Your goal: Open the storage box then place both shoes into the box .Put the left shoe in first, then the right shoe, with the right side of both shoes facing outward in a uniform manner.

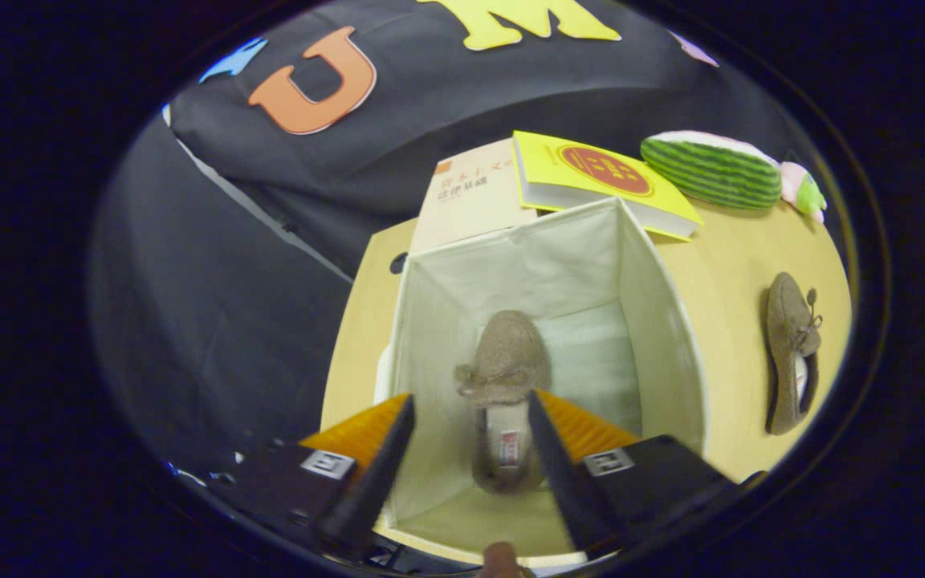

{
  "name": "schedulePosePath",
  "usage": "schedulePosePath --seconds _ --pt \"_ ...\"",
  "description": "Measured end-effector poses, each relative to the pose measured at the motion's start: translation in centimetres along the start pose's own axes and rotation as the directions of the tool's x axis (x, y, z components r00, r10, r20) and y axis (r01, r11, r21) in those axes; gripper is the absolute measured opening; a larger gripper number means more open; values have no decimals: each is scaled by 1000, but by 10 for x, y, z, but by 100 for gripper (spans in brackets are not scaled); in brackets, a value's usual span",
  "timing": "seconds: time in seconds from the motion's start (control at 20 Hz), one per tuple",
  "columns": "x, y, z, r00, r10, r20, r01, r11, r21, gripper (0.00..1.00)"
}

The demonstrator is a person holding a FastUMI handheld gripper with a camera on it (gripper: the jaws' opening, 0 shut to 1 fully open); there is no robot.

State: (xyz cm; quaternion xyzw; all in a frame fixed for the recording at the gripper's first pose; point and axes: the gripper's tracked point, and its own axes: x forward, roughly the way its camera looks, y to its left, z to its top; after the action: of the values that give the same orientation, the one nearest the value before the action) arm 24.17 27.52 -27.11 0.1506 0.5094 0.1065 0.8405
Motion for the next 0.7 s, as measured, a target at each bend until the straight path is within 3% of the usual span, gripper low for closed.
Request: schedulePosePath --seconds 0.1,0.5,0.7 --pt "-17 -1 7 999 -33 37 34 998 -47 100" --pt "-84 -25 23 989 -105 106 119 983 -138 100" --pt "-108 -70 30 982 -153 114 169 974 -148 100"
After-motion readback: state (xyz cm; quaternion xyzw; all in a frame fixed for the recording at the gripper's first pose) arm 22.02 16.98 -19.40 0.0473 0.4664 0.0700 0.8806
